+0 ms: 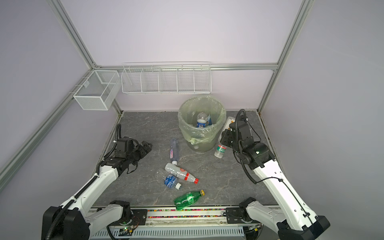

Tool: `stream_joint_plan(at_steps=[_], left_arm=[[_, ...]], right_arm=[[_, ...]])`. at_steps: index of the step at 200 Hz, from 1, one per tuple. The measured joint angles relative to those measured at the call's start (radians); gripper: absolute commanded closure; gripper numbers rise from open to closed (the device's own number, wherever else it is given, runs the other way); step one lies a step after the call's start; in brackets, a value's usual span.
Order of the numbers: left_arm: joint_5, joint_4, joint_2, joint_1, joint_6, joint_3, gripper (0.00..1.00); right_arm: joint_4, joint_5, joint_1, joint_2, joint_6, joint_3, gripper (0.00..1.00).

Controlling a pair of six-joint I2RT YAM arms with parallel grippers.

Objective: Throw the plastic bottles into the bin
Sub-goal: 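Lift the peacock-label bottle with the right gripper up over the bin, then open the right gripper over the bin to drop the peacock-label bottle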

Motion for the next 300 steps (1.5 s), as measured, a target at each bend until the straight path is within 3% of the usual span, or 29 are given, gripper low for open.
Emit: stream_joint_plan(at_steps=[73, 163, 218, 238, 248, 258, 265, 300], left_arm=[[0.022, 0.007, 0.025, 0.000, 0.013, 0.010, 0.00], [0.037, 0.019, 0.048, 0.000, 0.035, 0.029, 0.00], [0.040, 0.022, 0.072, 0.000, 0.038, 0.029, 0.00], [0.039, 0.022, 0.072, 0.000, 0.039, 0.030, 0.00], [0.036, 0.020, 0.072, 0.000, 0.042, 0.034, 0.00], [0.033, 0.013, 0.072, 0.000, 0.047, 0.045, 0.00], [0.029, 0.008, 0.072, 0.000, 0.050, 0.055, 0.00], [0.012, 0.002, 0.058, 0.000, 0.066, 0.072, 0.00]], right_arm=[[0.013, -0.124, -0.067, 0.102, -0.037, 0.140, 0.49], [0.014, -0.164, -0.074, 0.055, -0.017, 0.152, 0.49], [0.090, -0.228, -0.075, 0.267, 0.081, 0.347, 0.48], [0.129, -0.237, -0.076, 0.391, 0.148, 0.448, 0.38], [0.148, -0.246, -0.076, 0.452, 0.182, 0.494, 0.28], [0.165, -0.259, -0.076, 0.507, 0.209, 0.533, 0.00], [0.163, -0.274, -0.076, 0.545, 0.224, 0.563, 0.12], [0.160, -0.294, -0.076, 0.599, 0.230, 0.583, 0.12]])
